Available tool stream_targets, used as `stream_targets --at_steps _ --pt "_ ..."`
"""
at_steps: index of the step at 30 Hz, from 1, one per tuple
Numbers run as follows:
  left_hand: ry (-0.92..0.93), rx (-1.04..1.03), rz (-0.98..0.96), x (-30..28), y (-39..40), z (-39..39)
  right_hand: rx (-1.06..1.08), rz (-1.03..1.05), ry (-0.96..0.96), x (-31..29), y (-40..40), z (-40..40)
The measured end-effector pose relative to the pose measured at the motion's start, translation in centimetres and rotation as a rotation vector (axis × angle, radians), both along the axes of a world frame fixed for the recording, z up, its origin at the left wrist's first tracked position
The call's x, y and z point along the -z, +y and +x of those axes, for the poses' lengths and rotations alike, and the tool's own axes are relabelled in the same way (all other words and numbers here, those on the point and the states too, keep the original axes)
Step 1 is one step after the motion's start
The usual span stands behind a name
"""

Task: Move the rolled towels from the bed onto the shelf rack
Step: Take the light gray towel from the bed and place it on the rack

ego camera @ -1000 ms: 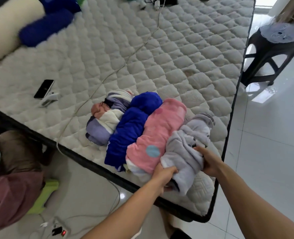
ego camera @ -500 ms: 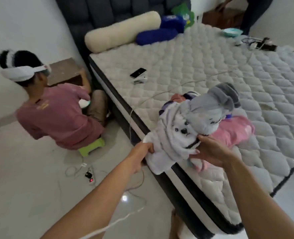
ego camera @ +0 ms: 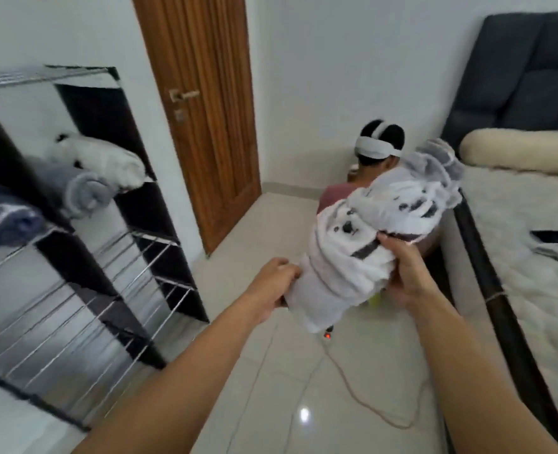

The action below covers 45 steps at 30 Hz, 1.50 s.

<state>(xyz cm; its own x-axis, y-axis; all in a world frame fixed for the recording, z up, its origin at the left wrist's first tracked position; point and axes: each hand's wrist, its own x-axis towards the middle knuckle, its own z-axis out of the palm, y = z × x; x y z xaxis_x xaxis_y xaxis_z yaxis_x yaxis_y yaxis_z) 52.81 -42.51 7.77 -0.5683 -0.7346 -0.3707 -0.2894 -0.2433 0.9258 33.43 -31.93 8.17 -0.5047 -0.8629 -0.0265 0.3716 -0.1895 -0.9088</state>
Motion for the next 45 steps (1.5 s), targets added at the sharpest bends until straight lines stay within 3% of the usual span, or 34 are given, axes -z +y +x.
stream_targets --at_steps 3,9,15,22,27,34,40,45 --pt "0.124 -0.232 -0.188 0.3 -3.9 5.2 -0.071 -0.046 0.059 -2.2 -7.2 4.5" --pt "0.140 -0.391 -0.439 0.3 -10.8 13.8 -0.253 -0.159 0.336 -5.1 -20.2 14.2" --pt "0.141 -0.684 -0.314 2.4 -17.2 20.6 -0.549 -0.253 0.536 -5.3 -30.6 23.7" --pt "0.195 -1.072 -0.158 5.0 -18.7 28.7 -0.836 -0.277 0.605 -4.4 -36.7 34.5" --pt "0.183 -1.154 -0.124 4.9 -18.4 35.2 -1.000 -0.281 0.709 -4.1 -39.7 42.3" --pt "0.126 -1.245 -0.172 2.9 -20.7 42.3 -1.040 -0.231 0.839 -5.2 -44.3 52.2" --pt "0.101 -1.177 -0.180 1.2 -24.5 43.4 -1.024 -0.091 0.875 -5.2 -48.7 56.1" --pt "0.064 -1.243 -0.241 0.6 -26.9 45.1 -1.032 0.005 0.970 -3.8 -50.0 57.7"
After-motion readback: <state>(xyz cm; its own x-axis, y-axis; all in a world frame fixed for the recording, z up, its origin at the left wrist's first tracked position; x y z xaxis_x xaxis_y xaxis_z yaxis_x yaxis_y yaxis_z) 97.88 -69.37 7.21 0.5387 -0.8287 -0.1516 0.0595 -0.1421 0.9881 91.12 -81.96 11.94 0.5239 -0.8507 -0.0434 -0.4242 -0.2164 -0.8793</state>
